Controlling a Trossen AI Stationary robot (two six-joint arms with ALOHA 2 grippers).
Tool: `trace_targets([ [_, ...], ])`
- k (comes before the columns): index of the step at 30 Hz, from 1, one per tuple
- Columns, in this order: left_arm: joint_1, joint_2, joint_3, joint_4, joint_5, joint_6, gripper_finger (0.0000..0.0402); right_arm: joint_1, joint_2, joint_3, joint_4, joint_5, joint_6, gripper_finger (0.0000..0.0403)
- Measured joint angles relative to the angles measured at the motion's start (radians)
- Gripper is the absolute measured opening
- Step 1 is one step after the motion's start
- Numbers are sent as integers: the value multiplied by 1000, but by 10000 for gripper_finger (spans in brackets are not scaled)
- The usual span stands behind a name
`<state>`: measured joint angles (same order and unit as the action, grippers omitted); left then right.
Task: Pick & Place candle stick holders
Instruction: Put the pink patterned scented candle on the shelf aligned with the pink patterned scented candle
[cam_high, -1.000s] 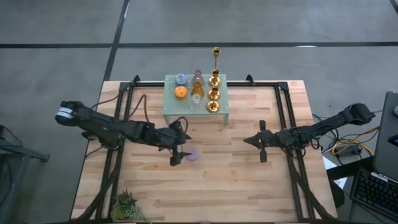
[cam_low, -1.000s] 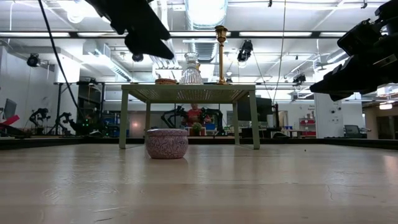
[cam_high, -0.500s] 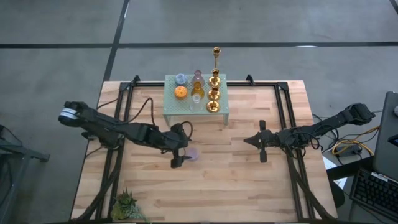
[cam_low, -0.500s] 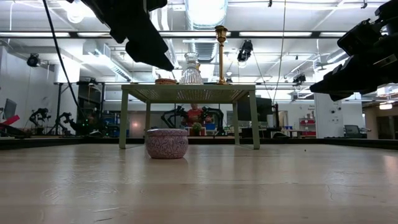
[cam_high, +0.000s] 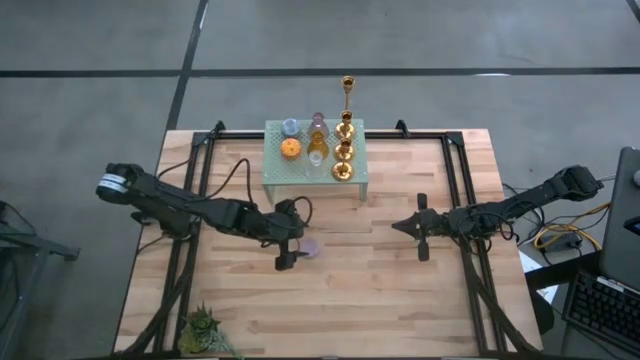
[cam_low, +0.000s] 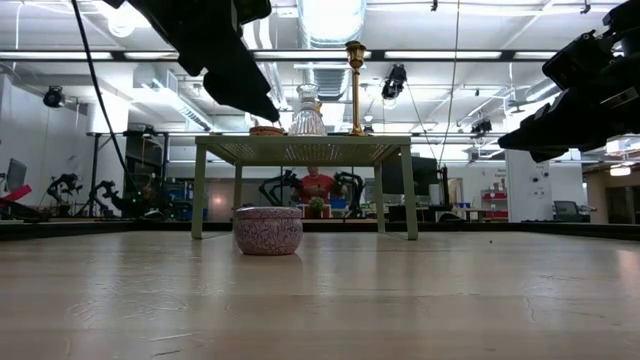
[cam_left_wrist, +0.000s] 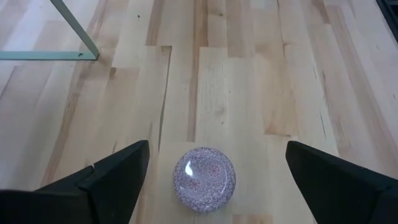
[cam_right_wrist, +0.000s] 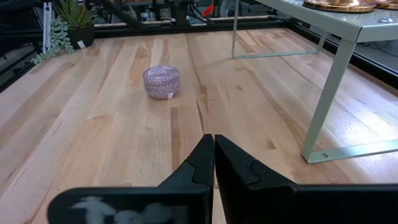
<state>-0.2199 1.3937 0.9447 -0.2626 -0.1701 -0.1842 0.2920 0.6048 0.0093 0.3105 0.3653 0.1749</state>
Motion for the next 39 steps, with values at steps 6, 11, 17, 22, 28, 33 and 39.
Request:
trace_targets([
  [6, 0, 6, 0, 4, 0, 0, 381, 0, 0, 0, 0, 0, 0, 8],
  [11, -2, 29, 0, 17, 0, 1, 381, 0, 0, 0, 0, 0, 0, 8],
  [17, -2, 48, 0, 19, -2, 1, 381, 0, 0, 0, 0, 0, 0, 8],
  [22, -2, 63, -1, 28, -4, 1, 381, 0, 0, 0, 0, 0, 0, 8],
  [28, -3, 89, -1, 32, -4, 0, 381, 0, 0, 0, 0, 0, 0, 8],
  [33, -5, 103, -1, 30, -3, -3, 381, 0, 0, 0, 0, 0, 0, 8],
  [39, -8, 104, -4, 31, -3, -26, 381, 0, 0, 0, 0, 0, 0, 8],
])
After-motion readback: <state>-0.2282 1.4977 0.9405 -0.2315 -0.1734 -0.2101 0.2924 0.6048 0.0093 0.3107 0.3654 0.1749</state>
